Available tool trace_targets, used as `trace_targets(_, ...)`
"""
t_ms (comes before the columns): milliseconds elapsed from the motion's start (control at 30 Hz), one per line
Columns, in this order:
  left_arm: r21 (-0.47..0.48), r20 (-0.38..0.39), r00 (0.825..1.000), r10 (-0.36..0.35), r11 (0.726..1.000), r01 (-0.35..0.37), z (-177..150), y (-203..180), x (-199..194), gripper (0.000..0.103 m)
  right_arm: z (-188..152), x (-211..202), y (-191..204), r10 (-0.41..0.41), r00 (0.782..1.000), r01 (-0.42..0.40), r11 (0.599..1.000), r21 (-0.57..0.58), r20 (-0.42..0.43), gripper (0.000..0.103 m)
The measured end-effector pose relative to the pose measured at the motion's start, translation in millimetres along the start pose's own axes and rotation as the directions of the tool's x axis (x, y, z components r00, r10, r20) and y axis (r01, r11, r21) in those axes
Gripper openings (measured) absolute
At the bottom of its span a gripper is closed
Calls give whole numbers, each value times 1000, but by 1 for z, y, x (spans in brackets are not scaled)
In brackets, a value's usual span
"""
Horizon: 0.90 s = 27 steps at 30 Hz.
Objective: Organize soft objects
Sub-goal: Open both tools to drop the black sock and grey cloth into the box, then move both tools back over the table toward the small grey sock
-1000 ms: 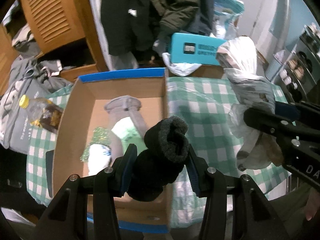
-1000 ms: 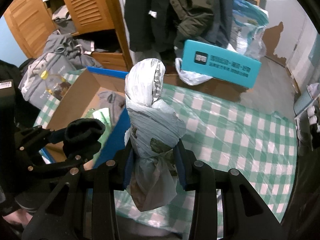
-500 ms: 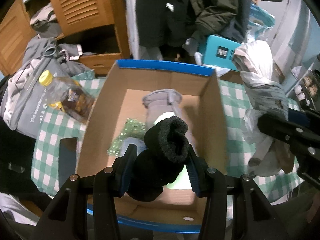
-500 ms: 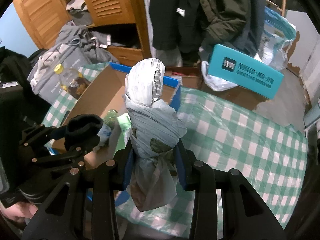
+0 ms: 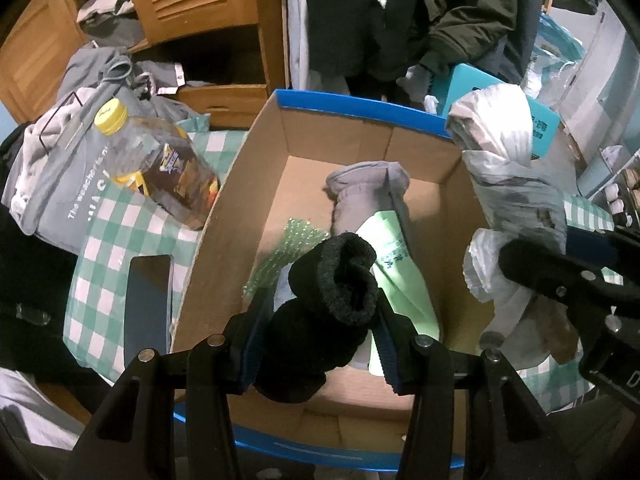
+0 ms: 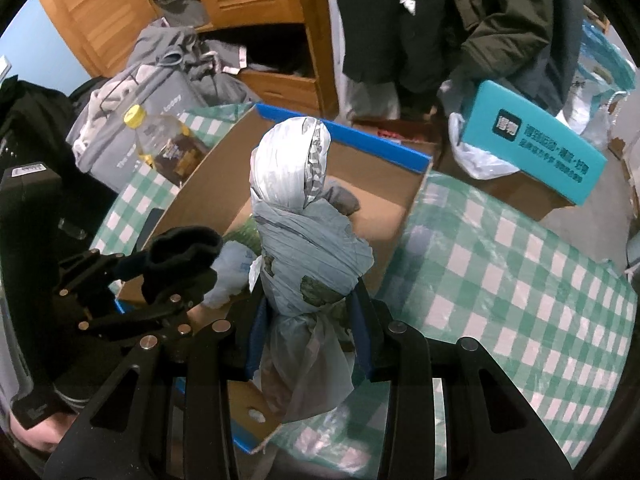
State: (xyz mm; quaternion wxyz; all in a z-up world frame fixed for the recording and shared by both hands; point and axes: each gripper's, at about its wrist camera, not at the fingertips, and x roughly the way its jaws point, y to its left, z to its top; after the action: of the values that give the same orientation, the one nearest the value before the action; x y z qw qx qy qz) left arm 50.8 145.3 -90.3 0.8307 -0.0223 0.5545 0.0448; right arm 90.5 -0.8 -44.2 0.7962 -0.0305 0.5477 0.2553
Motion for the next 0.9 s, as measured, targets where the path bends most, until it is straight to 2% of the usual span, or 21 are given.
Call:
trace_targets(167,-12,-12,1000,17,1000,-17,0,7,4,55,4,8,7,5,1000,-6,1000,-12,-15,41)
trace_targets(233,-19,-15,1000,19,1000,-19,0,10,4,60,5,10,8,-5,1000,5,1000,-10,-17,44)
trace_targets(300,-26,-14,1000,18,999,-19,0,13,4,68,6,11,8,-8,1000,8,1000,-4,-18,53)
trace_targets(367,-30,-7,1000,26,999,-26,0,15,2,71,7,11,8,-16,1000,16,1000,-3,-13,57)
trace_targets(900,18,18,1000,7,1000,-8,0,-7,-9,78,-3,-9,-16,-72,997,72,997,39,10,57)
